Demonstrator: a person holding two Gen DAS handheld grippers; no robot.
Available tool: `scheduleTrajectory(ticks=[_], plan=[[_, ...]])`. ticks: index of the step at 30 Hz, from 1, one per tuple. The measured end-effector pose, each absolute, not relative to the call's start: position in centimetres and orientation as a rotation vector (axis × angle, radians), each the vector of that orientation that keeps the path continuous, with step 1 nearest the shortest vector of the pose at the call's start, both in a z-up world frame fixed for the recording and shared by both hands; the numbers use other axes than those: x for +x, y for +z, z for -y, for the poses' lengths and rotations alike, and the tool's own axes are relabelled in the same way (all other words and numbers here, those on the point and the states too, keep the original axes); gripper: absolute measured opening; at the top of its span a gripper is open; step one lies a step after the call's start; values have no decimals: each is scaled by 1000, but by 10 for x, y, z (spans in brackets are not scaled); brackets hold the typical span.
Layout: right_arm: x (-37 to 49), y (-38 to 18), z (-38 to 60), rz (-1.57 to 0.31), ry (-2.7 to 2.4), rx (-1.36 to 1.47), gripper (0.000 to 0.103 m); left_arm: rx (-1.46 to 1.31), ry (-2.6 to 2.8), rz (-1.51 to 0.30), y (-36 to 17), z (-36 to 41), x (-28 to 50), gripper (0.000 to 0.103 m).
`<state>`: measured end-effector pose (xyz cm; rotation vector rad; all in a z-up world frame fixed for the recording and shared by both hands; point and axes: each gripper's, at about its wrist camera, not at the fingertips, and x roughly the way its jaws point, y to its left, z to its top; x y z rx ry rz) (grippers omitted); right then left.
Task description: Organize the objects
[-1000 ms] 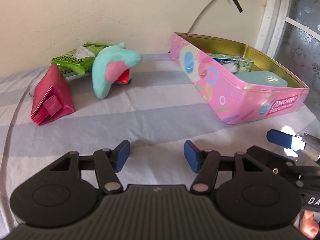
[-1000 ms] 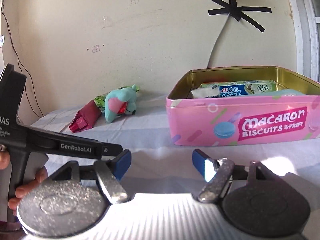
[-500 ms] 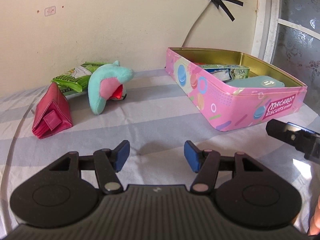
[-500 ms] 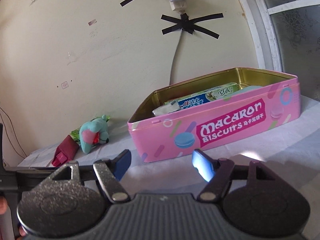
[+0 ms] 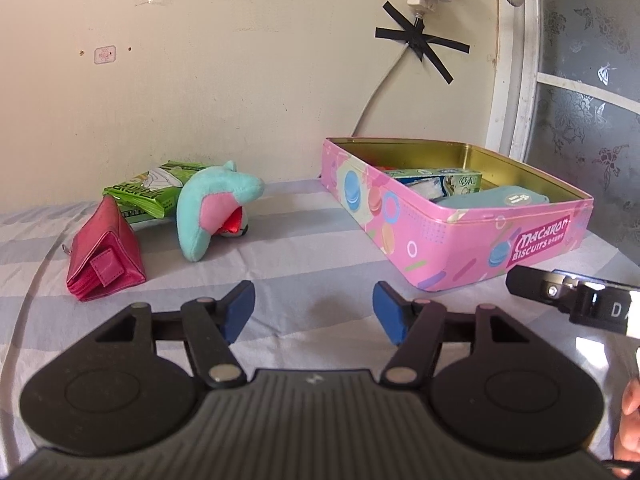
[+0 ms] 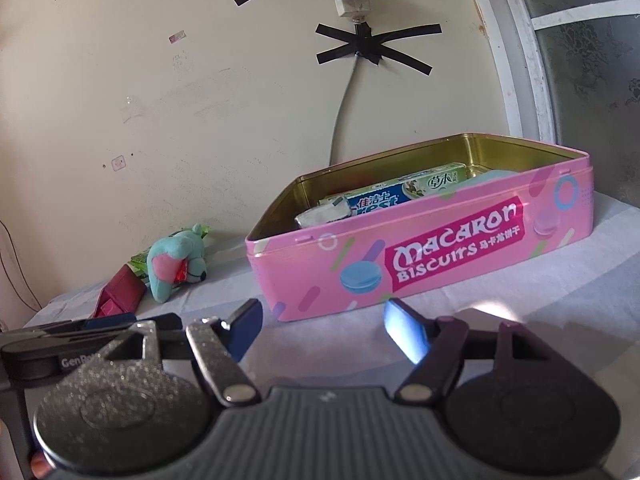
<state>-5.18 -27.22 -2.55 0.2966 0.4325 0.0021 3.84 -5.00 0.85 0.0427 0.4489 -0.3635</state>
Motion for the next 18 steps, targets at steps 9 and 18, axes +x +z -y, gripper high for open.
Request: scheduleTrajectory(ticks=[9, 18], plan=[[-57, -4, 262, -340, -53, 282, 71, -45, -379, -429, 22, 31, 38, 67], [-46, -18, 239, -331, -50, 263, 73, -74, -367, -420, 27, 25, 38, 74]])
